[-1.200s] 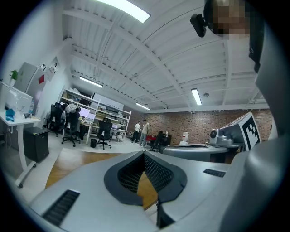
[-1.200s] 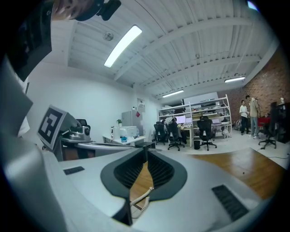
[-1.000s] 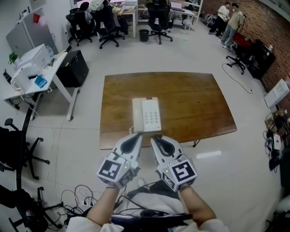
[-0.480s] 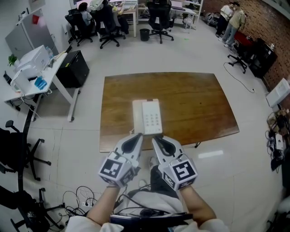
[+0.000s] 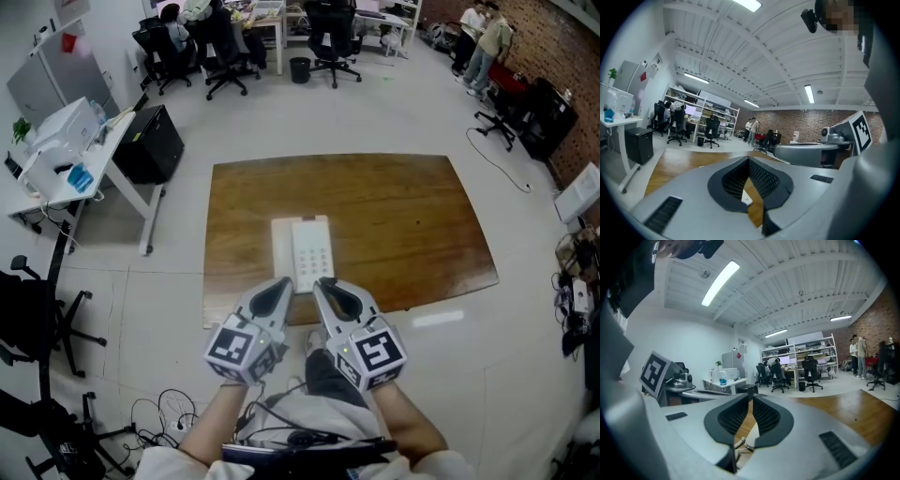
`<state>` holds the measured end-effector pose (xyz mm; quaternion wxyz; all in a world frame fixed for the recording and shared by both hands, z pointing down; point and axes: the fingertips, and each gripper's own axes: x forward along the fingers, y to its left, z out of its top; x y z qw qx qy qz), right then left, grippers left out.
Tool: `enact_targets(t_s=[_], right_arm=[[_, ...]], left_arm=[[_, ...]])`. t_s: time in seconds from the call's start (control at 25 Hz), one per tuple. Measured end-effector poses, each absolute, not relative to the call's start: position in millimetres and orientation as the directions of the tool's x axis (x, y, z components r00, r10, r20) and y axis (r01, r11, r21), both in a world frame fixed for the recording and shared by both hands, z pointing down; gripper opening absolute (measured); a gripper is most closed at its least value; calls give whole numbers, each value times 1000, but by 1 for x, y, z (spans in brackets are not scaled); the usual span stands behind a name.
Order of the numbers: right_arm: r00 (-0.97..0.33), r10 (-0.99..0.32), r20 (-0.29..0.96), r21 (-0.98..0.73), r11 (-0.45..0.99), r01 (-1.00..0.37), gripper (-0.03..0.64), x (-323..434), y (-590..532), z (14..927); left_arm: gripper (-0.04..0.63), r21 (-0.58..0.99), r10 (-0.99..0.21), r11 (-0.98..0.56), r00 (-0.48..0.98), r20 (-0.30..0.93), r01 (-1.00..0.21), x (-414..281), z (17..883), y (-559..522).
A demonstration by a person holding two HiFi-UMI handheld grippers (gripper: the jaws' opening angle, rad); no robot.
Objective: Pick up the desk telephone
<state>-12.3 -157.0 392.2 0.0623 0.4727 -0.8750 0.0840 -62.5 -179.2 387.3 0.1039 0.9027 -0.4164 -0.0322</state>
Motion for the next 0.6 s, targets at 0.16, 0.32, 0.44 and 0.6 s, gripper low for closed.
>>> enact_targets(t_s=[0.16,0.32,0.44,0.6], right_arm=[[-547,-812,202,-104,537,-837,31,-7,-171,401],[-559,-800,218,-147,540,-829,50,-3,-182,413],[-566,-789,239,-163,542,-825,86,2,-189,421],[-563,-785,258,-173,536,-826,86,8,-201,429]], left_arm=[[0,231,-758,-624,650,53,-746,-60,399,-193],[0,265,-749,-620,658,81,-738,-57,414,-203],[0,278,-750,-612,655,93,-741,-52,420,-213],[64,293,-742,-612,661,108,-735,-45,426,-224]])
